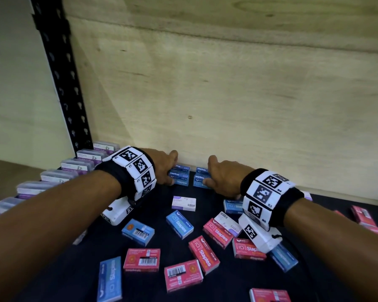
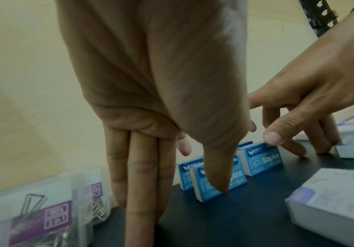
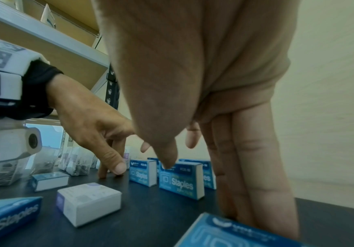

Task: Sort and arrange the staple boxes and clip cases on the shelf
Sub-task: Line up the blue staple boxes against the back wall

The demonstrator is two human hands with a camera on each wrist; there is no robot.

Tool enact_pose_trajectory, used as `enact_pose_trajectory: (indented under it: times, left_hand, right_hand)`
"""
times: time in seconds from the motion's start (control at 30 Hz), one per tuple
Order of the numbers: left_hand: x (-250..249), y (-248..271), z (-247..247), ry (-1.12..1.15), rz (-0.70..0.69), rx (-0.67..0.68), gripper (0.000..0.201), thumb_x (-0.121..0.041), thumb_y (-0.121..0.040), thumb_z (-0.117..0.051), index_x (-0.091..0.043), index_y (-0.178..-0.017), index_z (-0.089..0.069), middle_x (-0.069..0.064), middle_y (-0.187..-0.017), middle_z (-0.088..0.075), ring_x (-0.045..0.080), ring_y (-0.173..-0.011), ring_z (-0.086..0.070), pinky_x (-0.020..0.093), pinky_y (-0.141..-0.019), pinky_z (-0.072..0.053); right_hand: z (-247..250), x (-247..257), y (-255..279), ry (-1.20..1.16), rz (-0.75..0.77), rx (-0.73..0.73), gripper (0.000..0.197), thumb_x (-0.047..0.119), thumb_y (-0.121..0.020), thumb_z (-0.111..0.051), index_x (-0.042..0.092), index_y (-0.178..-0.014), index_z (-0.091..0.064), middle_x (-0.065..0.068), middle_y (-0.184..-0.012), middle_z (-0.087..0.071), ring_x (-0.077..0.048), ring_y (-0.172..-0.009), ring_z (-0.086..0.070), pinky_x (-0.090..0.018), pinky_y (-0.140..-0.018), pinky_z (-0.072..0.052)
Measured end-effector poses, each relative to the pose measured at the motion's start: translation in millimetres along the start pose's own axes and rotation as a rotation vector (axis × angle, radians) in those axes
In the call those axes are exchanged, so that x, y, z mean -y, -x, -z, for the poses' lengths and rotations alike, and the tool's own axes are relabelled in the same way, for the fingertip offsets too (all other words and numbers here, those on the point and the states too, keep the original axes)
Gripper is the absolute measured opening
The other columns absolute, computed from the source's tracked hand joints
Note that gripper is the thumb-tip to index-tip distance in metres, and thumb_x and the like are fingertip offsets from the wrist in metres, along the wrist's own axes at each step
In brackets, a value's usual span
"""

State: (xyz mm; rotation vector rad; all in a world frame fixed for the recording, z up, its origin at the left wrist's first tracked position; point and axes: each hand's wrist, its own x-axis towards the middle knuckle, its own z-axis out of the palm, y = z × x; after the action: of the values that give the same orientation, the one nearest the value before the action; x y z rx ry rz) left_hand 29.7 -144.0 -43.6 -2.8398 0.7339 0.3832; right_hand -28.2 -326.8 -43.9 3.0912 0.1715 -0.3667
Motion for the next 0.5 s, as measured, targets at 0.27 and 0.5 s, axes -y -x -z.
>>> enact_pose_trajectory:
  times: [0.27,0.5]
  left_hand:
    - [-1.2,14.6,-2.2,0.049,0.05,0.043,0.044,-0.05,-0.089,-0.059,-0.023,-0.11,-0.031,-0.001,-0.079,-0.055,0.018,-0.072,-0.053,0.033,-0.071,-0.043]
    - [2.9,31.0,-1.8,0.088,-0.031,0.092,0.034,-0.046,-0.091,-0.058,-0.032,-0.119,-0.043,0.001,-0.117,-0.058,0.021,-0.102,-0.057,0.031,-0.084,-0.042]
  right_hand:
    - [4.7,3.3,21.8,-0.003,0.103,0.111,0.037,0.058,-0.097,-0.043,0.024,-0.112,-0.036,-0.001,-0.09,-0.056,-0.019,-0.078,-0.055,-0.037,-0.076,-0.046]
    - [4.1,10.7,26.9,0.1,0.243,0.033,0.045,0.057,-0.089,-0.06,0.029,-0.124,-0.055,-0.004,-0.121,-0.053,-0.024,-0.105,-0.054,-0.036,-0.085,-0.048]
